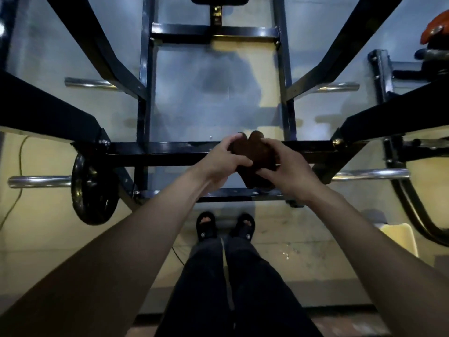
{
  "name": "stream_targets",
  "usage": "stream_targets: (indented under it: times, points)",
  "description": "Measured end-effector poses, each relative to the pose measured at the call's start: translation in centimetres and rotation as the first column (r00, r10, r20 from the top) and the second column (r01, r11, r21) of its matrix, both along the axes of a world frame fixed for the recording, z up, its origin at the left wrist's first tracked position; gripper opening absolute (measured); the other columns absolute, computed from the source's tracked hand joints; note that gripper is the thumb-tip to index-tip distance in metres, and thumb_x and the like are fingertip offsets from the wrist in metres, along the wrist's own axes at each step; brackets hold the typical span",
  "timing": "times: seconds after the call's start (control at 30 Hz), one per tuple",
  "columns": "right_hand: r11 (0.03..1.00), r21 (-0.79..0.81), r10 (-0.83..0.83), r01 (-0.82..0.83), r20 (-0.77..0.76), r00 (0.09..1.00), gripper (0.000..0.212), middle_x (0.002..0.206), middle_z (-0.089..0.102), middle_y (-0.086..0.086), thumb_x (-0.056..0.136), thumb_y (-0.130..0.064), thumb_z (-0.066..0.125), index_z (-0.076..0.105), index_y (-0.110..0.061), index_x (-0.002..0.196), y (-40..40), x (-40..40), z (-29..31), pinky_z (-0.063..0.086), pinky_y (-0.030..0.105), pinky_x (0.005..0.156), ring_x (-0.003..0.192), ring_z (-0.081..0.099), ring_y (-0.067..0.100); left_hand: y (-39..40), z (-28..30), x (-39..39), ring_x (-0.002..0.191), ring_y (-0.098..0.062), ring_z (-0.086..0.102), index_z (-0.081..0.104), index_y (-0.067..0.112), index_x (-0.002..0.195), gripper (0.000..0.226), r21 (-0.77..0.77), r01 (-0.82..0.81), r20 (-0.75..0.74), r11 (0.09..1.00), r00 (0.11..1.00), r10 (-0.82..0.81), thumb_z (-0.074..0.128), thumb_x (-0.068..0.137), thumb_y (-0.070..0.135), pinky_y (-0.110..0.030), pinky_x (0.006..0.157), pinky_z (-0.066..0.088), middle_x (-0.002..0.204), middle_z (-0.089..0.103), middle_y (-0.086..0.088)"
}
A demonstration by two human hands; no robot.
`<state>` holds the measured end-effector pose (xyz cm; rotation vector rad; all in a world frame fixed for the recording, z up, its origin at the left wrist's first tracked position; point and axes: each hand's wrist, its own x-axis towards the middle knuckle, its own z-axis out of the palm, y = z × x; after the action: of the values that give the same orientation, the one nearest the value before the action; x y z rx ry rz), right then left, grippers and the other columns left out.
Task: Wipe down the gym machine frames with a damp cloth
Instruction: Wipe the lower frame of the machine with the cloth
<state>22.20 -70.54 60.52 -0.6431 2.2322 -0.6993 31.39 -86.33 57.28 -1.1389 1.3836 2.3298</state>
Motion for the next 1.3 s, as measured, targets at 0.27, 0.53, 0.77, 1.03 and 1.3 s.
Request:
stream_targets:
  times: [0.27,0.53,0.77,1.03,1.3]
  points:
    - [0.991,-0.069,-0.117,0.117,0.006,0.993,0.035,0.121,0.048,-0.003,0.085,-0.04,0.083,0.066,-0.023,0.11,1.6,-0.4,-5.8,0.048,0.029,0.103,0.111,0.054,0.009,0.1,-4.7,-0.4,0.105,-0.035,0.068,0.075,0.026,0.107,0.051,-0.332,0.579,0.221,0.744,0.815,-0.535,0.088,0.06,0.037,-0.048,0.101,0.055,0.116,0.068,-0.018]
    - [0.915,-0.08,-0.314,0.395,0.471,0.824,0.032,0.096,0.079,0.006,0.093,-0.046,0.074,0.077,-0.016,0.106,2.5,-1.1,-9.0,0.063,0.035,0.081,0.09,0.077,0.022,1.7,-8.0,-1.0,0.102,-0.029,0.074,0.056,0.004,0.129,0.047,0.082,0.265,0.111,0.961,0.956,-0.273,0.078,0.087,0.002,-0.039,0.087,0.062,0.116,0.073,-0.02]
    - [0.697,-0.078,-0.548,0.713,0.583,0.6,0.028,0.101,0.079,0.008,0.093,-0.036,0.076,0.075,-0.013,0.108,3.1,-1.2,-12.6,0.063,0.037,0.081,0.095,0.076,0.023,5.3,-10.4,-2.8,0.089,-0.025,0.074,0.052,0.014,0.141,0.043,0.272,0.017,0.126,0.962,0.991,-0.053,0.063,0.1,0.007,-0.043,0.095,0.06,0.11,0.071,-0.015]
    - [0.593,0.009,-0.43,0.805,0.849,0.307,0.019,0.115,0.076,0.015,0.094,-0.025,0.069,0.079,-0.014,0.106,4.0,-1.7,-12.9,0.055,0.034,0.099,0.109,0.073,0.025,6.1,-12.2,-3.0,0.103,-0.032,0.073,0.047,0.023,0.146,0.051,0.417,-0.122,0.097,0.901,0.991,0.09,0.062,0.101,0.006,-0.043,0.088,0.061,0.122,0.07,-0.023]
    - [0.805,-0.144,-0.53,0.576,0.264,0.806,0.042,0.129,0.054,-0.002,0.108,-0.024,0.049,0.044,-0.041,0.146,2.7,-1.9,-13.0,0.057,0.02,0.075,0.109,0.059,0.009,7.1,-11.9,-4.6,0.102,-0.032,0.074,0.045,0.018,0.134,0.049,0.082,-0.093,0.083,0.992,0.993,0.086,0.07,0.094,0.006,-0.052,0.087,0.062,0.114,0.07,-0.02]
